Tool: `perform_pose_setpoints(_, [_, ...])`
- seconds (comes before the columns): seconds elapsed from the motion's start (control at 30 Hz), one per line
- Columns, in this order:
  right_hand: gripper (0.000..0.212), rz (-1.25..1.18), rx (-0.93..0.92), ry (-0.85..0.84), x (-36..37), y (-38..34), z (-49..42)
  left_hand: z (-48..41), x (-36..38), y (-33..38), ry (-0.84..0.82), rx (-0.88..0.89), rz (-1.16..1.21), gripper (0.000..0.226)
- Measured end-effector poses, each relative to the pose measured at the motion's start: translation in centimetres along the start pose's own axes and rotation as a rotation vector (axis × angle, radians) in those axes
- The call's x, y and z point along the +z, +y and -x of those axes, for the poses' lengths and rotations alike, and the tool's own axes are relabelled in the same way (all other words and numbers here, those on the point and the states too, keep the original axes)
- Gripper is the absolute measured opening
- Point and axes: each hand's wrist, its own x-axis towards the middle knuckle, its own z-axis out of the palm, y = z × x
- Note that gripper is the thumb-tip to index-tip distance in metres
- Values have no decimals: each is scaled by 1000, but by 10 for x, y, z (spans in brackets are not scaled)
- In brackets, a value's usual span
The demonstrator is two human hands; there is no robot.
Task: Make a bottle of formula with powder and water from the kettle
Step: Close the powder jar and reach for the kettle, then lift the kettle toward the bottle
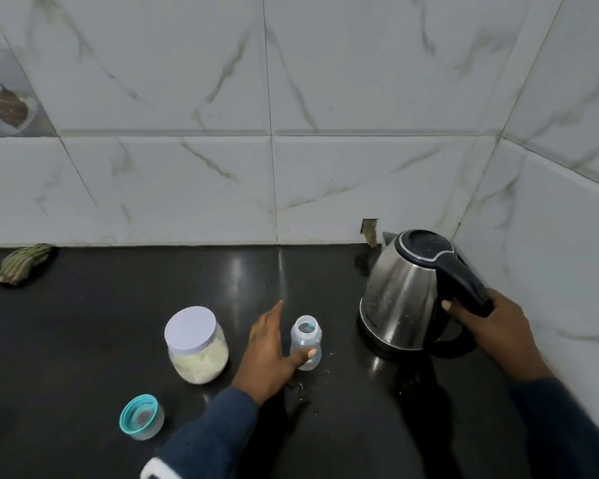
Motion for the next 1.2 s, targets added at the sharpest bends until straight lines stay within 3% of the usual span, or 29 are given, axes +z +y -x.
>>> perform_pose_setpoints(0.13, [8, -87, 14, 51, 9, 8, -4, -5, 12, -3, 16, -7, 52, 79])
perform_pose_setpoints(0.27, [21, -333, 92, 72, 17, 8, -7, -5, 20, 1, 92, 36, 155, 43])
perform_pose_setpoints(0.37, [25, -418, 75, 101, 18, 7, -7, -5, 24, 0, 118, 25, 255, 43])
perform_pose_setpoints(0.57, [39, -445, -59, -5, -1, -5, -7, -13, 24, -3, 150, -8, 381, 36])
perform_pose_setpoints(0.67, [30, -491, -63, -106, -12, -23, -4, -16, 23, -5, 125, -10, 389, 38])
perform_pose_setpoints(0.9, [40, -227, -169, -390, -9, -64, 14, -17, 19, -12, 133, -38, 405, 39])
perform_pose_setpoints(1.2, [41, -58, -215, -470, -13, -86, 10, -18, 18, -10, 151, 9, 406, 41])
